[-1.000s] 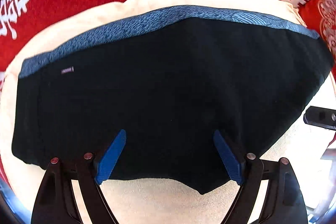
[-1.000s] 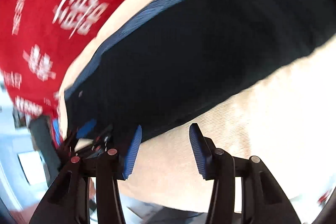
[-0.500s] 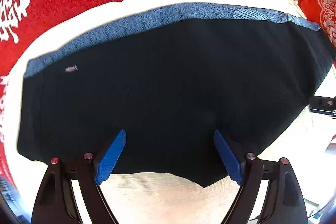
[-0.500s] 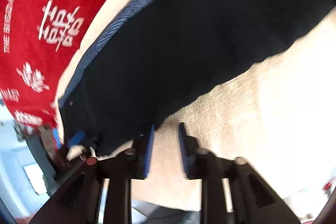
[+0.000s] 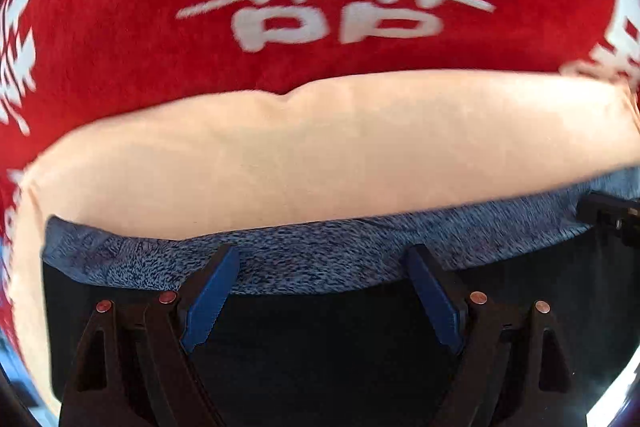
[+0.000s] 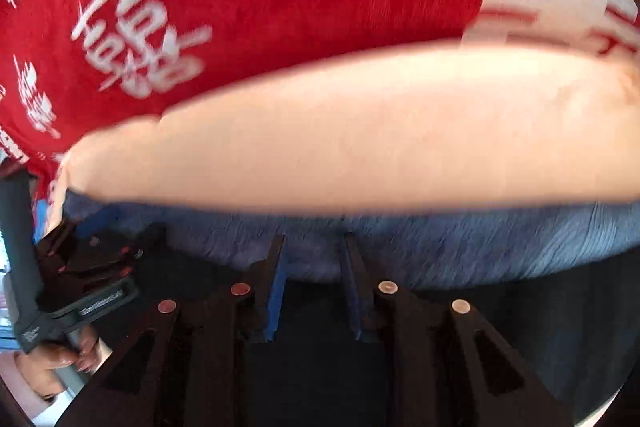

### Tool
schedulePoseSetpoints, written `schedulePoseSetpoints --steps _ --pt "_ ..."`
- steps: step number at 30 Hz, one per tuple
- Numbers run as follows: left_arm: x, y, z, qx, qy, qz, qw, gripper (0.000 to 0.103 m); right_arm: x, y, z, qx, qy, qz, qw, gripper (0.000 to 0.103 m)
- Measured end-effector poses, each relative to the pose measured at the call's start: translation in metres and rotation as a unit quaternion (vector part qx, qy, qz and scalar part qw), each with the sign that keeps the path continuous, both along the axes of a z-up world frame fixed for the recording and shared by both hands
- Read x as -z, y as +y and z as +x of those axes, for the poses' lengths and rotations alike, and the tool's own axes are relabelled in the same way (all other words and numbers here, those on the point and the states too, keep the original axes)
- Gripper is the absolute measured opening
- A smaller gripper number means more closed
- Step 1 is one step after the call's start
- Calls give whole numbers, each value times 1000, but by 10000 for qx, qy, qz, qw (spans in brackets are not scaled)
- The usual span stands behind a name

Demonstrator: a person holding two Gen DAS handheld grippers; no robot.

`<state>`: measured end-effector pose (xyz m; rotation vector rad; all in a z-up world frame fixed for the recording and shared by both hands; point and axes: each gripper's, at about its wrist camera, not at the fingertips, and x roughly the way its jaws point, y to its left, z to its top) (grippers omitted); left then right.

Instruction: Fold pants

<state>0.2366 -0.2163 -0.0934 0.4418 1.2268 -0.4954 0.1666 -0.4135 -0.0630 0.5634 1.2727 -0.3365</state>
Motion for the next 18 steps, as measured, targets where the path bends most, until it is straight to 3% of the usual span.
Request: schedulePoseSetpoints --steps 4,8,13,18 --pt "5 1 15 -36 -52 108 9999 87 0 -21 5 444 -49 123 9989 30" --pt "-11 6 15 80 -181 251 9995 87 -28 -31 -14 669 -212 115 9975 37" --pt "-37 -8 -14 416 -151 48 9990 87 -58 -50 -76 1063 -159 -143 9941 39" --pt "-49 -32 -69 669 28 -92 9977 87 -61 -86 -143 1555 136 -250 9874 40"
